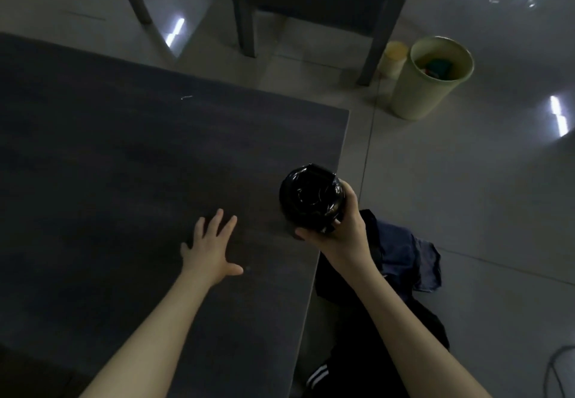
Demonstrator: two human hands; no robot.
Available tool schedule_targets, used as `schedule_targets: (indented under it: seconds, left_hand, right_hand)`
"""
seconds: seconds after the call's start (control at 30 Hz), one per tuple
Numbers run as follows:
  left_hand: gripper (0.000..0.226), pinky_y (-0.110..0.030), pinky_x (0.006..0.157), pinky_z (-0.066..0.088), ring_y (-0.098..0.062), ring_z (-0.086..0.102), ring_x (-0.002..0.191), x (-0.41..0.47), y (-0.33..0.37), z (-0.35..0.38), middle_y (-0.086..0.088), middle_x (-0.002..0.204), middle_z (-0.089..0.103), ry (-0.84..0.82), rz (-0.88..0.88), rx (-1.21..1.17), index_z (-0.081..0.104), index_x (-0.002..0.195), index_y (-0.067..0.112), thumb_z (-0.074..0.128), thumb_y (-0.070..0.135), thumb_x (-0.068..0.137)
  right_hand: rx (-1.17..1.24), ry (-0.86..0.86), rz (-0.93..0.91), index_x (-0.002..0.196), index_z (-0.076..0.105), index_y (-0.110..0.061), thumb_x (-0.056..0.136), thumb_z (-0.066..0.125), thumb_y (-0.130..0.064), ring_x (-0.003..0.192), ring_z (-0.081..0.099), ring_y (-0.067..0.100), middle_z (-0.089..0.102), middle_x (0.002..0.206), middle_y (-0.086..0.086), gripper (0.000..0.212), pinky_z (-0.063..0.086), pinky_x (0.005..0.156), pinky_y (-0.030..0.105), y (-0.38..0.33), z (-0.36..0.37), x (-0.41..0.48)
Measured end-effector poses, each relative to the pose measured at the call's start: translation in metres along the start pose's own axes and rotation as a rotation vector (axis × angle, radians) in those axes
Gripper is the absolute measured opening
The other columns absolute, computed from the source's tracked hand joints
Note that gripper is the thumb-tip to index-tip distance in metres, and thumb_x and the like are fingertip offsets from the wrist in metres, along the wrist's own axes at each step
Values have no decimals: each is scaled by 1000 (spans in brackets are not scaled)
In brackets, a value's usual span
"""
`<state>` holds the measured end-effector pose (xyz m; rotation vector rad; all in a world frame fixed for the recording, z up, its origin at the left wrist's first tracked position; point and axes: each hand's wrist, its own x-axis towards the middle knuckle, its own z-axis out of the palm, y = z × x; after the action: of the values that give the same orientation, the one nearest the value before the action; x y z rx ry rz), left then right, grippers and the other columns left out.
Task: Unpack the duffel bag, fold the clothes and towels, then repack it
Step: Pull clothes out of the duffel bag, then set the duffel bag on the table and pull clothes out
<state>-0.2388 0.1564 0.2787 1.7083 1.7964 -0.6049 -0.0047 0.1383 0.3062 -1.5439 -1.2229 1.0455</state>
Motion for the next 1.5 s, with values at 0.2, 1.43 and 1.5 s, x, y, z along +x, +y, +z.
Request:
schedule_targets:
  seconds: [0.2,1.43,1.5]
  left_hand:
    - [109,-64,110,20,-27,-15,145,2,-2,4,11,156,-20,30,25,-34,-2,150,39,75,45,74]
    - [55,-39,119,7,-18,7,146,-11,92,28,5,159,13,261,502,73,24,149,26,42,31,98]
    - [55,-41,117,14,-21,15,145,1,109,35,2,157,21,314,519,94,31,147,23,46,31,96]
  right_hand:
    - [-72,62,-27,127,32,-38,55,89,-9,109,50,-10,46,120,-25,96,44,93,18,8,24,50]
    - [-401,-12,309,133,49,-13,85,69,-16,111,53,11,57,129,1,52,48,90,28,93,-52,-33]
    - [-408,-12,370,133,50,-14,86,68,-17,112,52,11,57,129,1,50,42,85,20,110,-63,-43]
